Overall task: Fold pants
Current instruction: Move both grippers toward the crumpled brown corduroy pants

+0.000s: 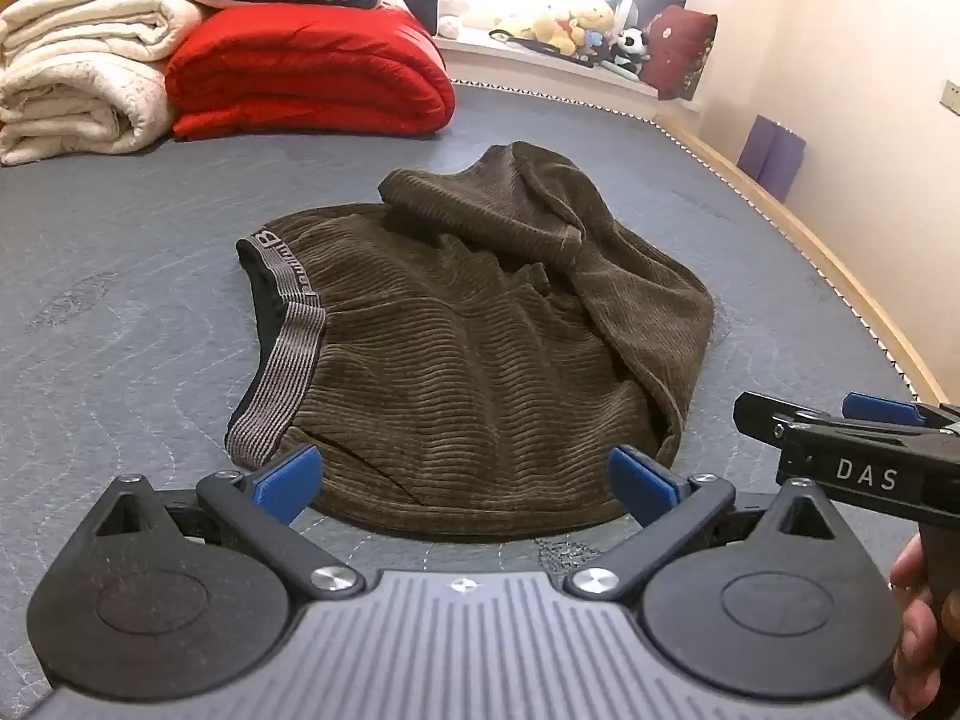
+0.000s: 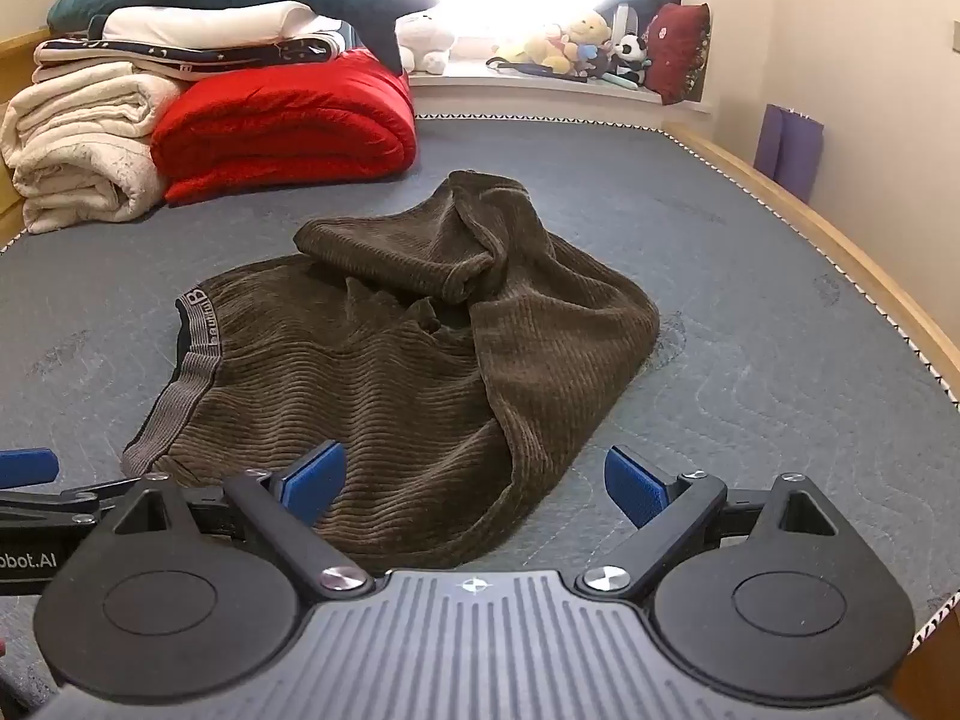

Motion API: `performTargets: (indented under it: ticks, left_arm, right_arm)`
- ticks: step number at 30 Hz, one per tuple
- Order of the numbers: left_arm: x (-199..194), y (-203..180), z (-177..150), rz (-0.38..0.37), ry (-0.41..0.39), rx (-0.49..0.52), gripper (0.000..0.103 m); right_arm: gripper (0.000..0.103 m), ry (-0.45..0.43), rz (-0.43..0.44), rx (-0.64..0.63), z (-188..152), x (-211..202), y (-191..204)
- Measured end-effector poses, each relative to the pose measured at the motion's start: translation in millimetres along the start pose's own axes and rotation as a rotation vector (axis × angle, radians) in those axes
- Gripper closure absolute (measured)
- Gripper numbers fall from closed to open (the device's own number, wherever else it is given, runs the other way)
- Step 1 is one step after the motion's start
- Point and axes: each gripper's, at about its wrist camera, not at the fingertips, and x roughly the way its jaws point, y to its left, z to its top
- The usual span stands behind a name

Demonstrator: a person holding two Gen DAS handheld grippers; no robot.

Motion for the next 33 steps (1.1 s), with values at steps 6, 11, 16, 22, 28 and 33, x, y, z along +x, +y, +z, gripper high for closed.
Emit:
performTargets:
  ticks: [6, 11, 16, 22, 28, 33]
  left_arm:
    - [-1, 2, -3, -0.011, -0.005, 0.0, 0.001]
    - [-2, -5, 1, -0.001, -0.009, 0.019, 0.003]
    - [-1, -4, 0, -0.001, -0.007, 0.022, 0.003]
    - [-2, -5, -1, 0.015, -0.027, 0.06, 0.047]
    - [-25, 3, 19, -0.034, -0.12, 0.174, 0.097]
    - [-28, 45, 78, -0.008, -0.236, 0.254, 0.097]
  right_arm:
    - [0.009, -0.007, -0.001, 0.0, 1, -1, -1]
    - [0.009, -0.01, -0.004, 0.002, 0, -1, 1]
    - [0.009, -0.015, -0.007, 0.002, 0, -2, 0]
    - [0.01, -0.014, -0.007, 0.001, 0, -4, 2]
    - [0.067, -0.14, -0.001, 0.039, 10, -21, -8]
    - [0.068, -0.302, 0.021, 0.054, 33, -35, -33]
